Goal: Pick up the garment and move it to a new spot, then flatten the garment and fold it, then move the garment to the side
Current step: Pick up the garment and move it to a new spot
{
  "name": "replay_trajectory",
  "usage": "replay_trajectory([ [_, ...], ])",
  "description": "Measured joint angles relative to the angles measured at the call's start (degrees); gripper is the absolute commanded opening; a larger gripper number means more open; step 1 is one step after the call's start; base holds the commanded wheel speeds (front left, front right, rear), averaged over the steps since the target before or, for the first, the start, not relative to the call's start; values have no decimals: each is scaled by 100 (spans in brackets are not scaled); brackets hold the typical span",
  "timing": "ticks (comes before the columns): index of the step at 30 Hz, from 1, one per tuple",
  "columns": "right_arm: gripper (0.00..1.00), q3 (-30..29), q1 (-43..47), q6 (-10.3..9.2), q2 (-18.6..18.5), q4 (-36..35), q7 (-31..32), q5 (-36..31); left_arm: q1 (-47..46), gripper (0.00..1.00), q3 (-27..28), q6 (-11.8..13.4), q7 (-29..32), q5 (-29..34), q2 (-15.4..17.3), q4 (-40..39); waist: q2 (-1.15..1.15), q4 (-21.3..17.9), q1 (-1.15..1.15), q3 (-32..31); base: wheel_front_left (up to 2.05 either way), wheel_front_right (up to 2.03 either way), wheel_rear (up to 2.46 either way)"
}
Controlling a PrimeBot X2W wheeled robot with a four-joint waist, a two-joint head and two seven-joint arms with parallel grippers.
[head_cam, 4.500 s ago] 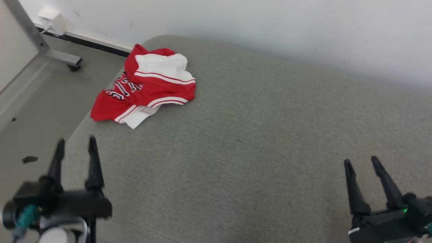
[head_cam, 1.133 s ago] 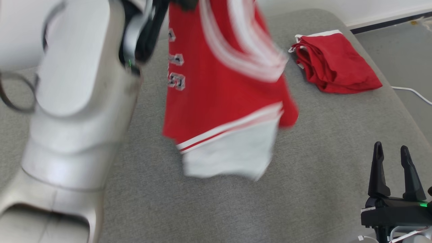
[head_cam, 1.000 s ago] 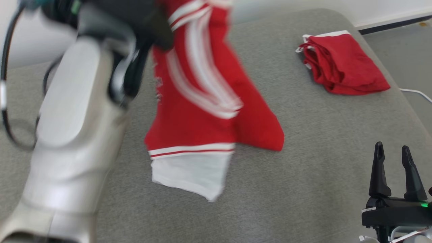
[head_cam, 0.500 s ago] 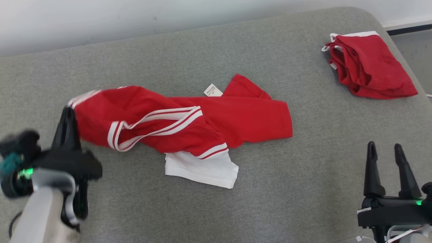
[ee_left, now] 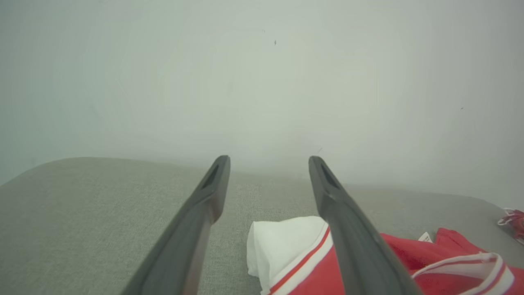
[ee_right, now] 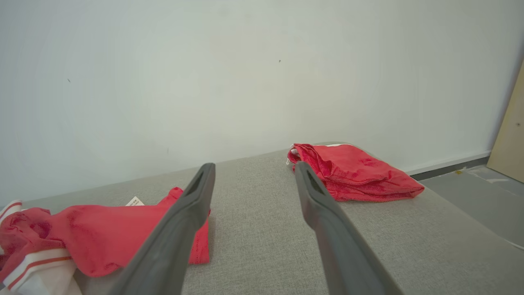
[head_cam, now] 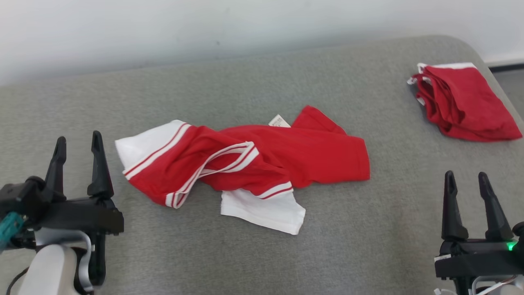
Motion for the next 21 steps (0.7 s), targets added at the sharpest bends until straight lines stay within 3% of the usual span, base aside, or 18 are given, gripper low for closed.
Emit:
replay_trajectory([
  [10,100,233,207,0,-8,-142,-1,-62,1186,100,269,45,-16,820,-92,-1367,0,433,0,-406,0,0,0],
  [21,100,555,405,0,-25,-127,0,-44,2217,100,283,43,-16,1283,-430,-1572,0,675,0,-620,0,0,0],
])
